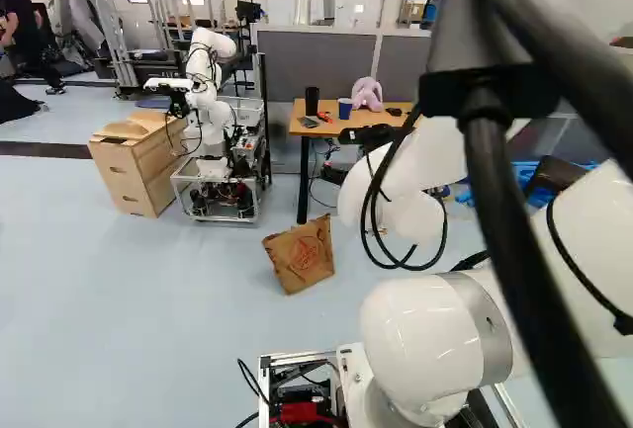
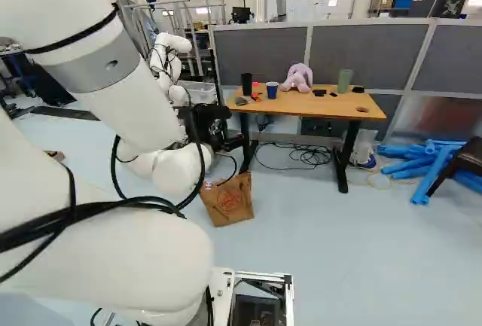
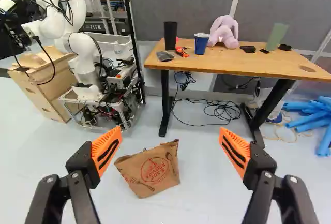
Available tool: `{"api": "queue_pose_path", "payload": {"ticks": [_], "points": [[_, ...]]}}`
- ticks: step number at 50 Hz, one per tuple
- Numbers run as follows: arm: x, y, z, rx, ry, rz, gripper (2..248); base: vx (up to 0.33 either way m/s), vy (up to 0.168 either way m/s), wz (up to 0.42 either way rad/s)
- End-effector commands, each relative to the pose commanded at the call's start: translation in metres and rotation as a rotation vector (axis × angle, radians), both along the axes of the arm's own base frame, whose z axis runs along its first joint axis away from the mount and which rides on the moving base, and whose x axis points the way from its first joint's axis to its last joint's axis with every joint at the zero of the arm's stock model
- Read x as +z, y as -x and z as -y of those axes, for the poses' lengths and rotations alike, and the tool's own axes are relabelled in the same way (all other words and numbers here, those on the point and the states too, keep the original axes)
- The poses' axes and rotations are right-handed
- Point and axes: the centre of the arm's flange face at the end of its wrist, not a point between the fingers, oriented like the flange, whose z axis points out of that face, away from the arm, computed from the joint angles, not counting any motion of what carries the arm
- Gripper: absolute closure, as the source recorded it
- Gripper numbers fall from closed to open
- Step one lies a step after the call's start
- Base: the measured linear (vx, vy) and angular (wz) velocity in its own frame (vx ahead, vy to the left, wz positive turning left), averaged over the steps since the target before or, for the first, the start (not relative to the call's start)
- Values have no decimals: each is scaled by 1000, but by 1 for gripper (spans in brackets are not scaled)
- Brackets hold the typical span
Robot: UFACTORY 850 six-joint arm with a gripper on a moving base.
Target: Pick up the bag on the ground and place it on the table
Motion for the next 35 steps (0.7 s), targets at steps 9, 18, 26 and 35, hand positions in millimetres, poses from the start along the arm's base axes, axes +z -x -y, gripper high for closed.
{"api": "queue_pose_path", "payload": {"ticks": [9,18,26,35], "points": [[0,0,0,0,0,0,3,150,3,1],[0,0,0,0,0,0,3,144,4,3],[0,0,0,0,0,0,3,141,5,2],[0,0,0,0,0,0,3,149,4,2]]}}
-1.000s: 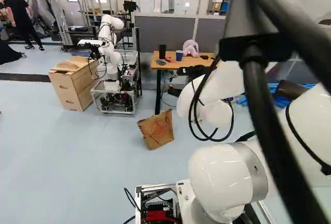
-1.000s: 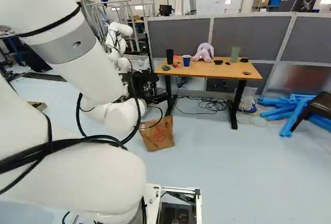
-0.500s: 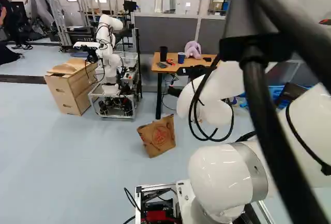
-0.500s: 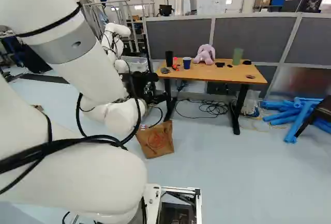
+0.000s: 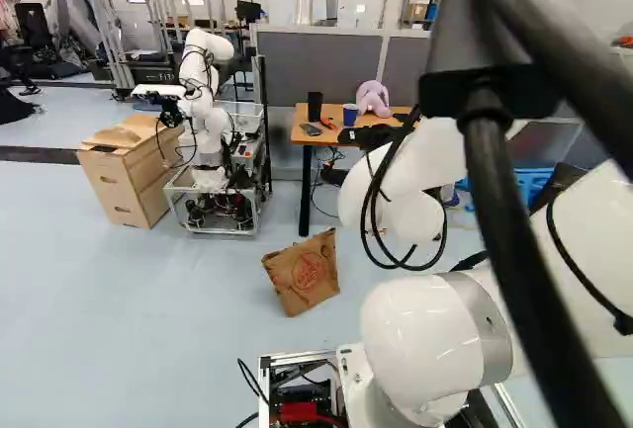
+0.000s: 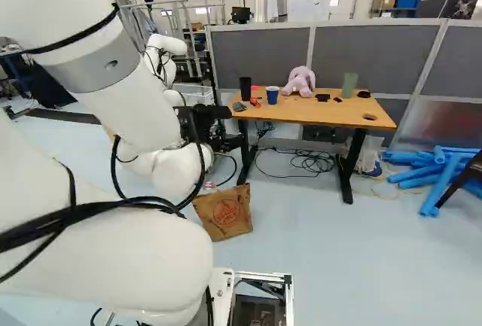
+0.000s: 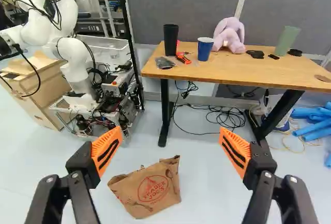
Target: Pick up the bag on the ground and place it on the table
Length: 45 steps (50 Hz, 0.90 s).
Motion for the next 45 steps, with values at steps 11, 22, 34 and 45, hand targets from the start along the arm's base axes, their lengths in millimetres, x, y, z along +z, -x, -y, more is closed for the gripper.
{"api": "queue_pose_path", "payload": {"ticks": [11,22,34,45], "points": [[0,0,0,0,0,0,3,149,5,3],[0,0,0,0,0,0,3,134,3,4],[0,-2,0,0,0,-1,3,85,2,3],[0,-2,0,0,0,-1,3,0,0,0]]}}
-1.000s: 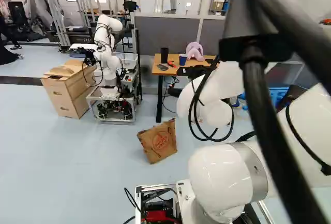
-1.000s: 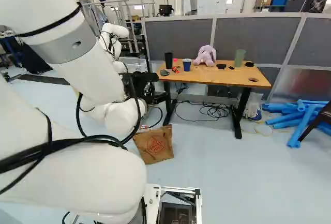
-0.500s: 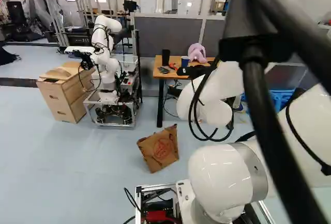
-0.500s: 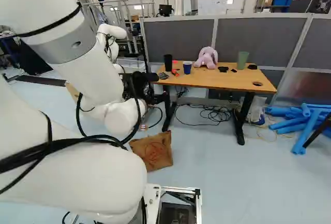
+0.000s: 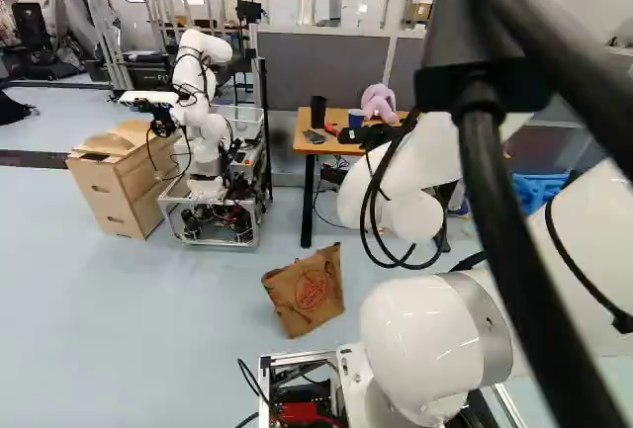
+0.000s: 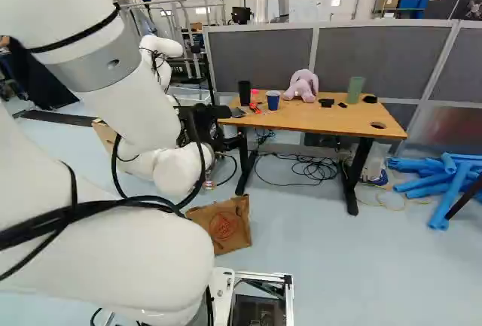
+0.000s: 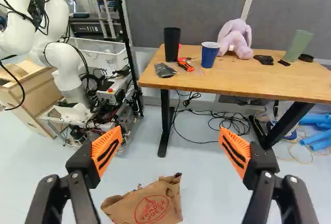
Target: Pick up the bag on the ground and place it on the table
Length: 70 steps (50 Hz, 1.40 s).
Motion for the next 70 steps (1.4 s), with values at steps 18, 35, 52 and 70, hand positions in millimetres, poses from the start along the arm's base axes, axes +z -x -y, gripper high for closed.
{"api": "queue_pose_path", "payload": {"ticks": [18,35,52,70], "points": [[-2,-15,-5,22,2,-52,3,0,0,0],[-6,-46,-18,66,10,-152,3,0,0,0],[-13,-77,-32,109,22,-254,3,0,0,0],[-37,-114,-49,151,40,-393,3,0,0,0]]}}
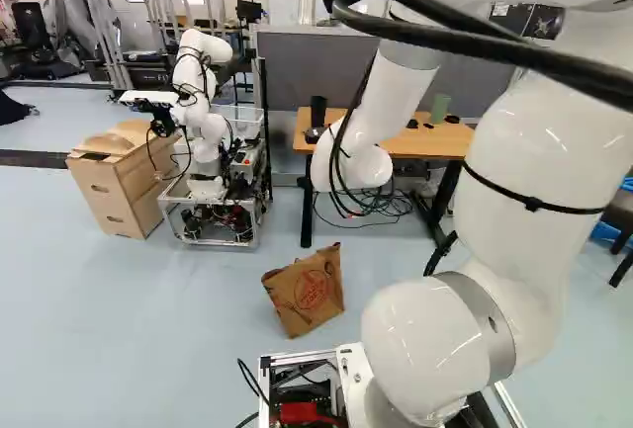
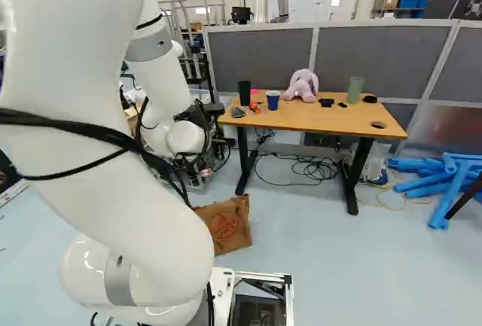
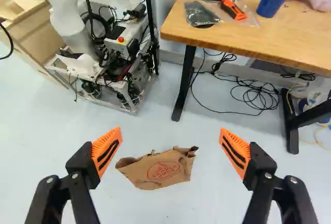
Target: Pick up the bag on the ground and place it on the table
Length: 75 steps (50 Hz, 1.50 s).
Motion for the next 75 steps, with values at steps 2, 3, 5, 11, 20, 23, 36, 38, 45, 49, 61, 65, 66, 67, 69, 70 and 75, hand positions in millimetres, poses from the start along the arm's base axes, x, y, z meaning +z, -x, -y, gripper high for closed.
{"api": "queue_pose_path", "payload": {"ticks": [2,3,5,11,20,23,36,38,45,49,61,65,66,67,69,70,75], "points": [[-3,-4,-2,5,2,-14,3,0,0,0],[-4,-5,-3,7,4,-22,3,0,0,0],[-7,-9,-5,13,6,-37,3,0,0,0],[-17,-20,-12,28,15,-79,3,0,0,0],[-31,-36,-23,51,28,-142,3,0,0,0],[-36,-41,-26,58,32,-162,3,0,0,0],[-57,-63,-42,89,52,-242,3,0,0,0],[-60,-66,-44,94,56,-253,3,0,0,0],[-72,-75,-51,107,67,-293,3,0,0,0],[-78,-78,-52,110,72,-315,3,0,0,0],[-94,-82,-54,112,78,-348,3,0,0,0],[-99,-84,-54,112,80,-356,3,0,0,0],[-101,-84,-54,113,80,-358,3,0,0,0],[-102,-85,-54,113,80,-360,3,0,0,0],[-105,-85,-55,113,81,-364,3,0,0,0],[-106,-86,-55,113,81,-366,3,0,0,0],[-113,-87,-55,113,83,-375,3,0,0,0]]}}
